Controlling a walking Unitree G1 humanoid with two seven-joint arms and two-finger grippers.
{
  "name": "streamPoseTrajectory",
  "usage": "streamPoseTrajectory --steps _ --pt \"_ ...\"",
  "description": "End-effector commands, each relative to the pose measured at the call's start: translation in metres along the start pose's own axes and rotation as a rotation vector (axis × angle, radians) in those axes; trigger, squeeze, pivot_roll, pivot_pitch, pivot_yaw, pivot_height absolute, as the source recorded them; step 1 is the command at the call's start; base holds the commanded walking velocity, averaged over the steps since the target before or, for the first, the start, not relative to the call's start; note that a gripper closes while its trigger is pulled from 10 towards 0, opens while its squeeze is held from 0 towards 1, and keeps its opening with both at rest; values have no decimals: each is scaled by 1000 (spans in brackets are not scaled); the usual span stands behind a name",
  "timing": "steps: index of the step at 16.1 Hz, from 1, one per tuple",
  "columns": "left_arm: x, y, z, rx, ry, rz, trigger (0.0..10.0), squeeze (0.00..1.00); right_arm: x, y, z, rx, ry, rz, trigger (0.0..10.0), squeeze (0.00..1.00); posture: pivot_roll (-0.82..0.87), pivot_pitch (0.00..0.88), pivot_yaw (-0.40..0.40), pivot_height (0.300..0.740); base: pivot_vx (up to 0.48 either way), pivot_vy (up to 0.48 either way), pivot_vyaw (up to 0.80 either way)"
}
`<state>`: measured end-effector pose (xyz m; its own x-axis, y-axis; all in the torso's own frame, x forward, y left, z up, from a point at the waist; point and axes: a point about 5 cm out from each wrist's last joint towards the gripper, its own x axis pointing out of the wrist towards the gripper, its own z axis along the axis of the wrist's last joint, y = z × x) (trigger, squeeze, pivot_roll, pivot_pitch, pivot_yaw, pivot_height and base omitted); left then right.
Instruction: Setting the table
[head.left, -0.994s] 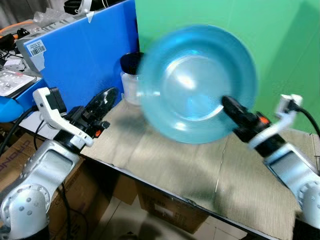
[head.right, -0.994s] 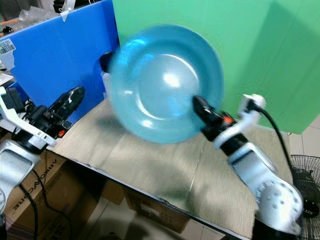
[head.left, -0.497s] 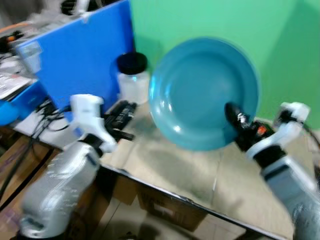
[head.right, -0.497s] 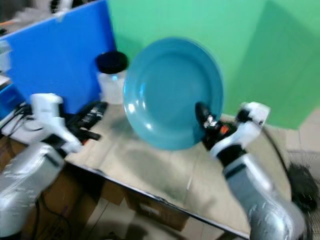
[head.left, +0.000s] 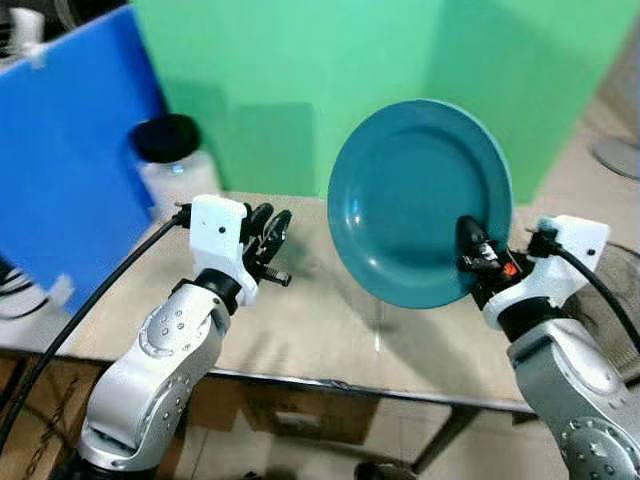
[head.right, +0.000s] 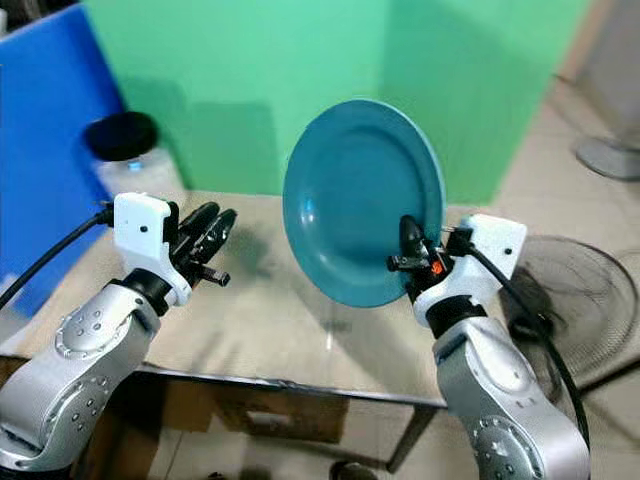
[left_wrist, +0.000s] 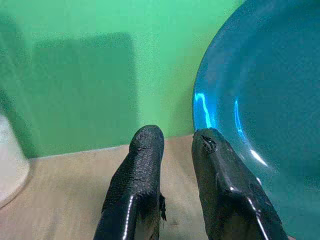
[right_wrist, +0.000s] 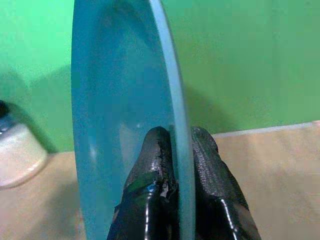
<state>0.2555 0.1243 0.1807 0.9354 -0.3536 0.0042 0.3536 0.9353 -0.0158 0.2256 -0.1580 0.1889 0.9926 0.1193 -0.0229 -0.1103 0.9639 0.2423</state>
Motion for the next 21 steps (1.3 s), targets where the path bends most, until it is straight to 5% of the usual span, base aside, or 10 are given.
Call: streamPoseTrajectory --steps 1,6,14,21 --pt "-2 6 -1 9 -1 51 10000 0 3 3 14 -58 -81 6 10000 0 82 0 67 740 0 0 -800" --pt "-7 15 -4 2 -2 117 10000 0 9 5 22 -160 -102 57 10000 0 106 0 39 740 0 0 -800" --pt "-8 18 -1 41 -18 125 10000 0 10 5 19 -143 -96 39 10000 0 111 0 26 740 0 0 -800" --pt "-10 16 -6 35 2 121 10000 0 5 -6 -3 -195 27 -43 10000 0 107 0 33 740 0 0 -343"
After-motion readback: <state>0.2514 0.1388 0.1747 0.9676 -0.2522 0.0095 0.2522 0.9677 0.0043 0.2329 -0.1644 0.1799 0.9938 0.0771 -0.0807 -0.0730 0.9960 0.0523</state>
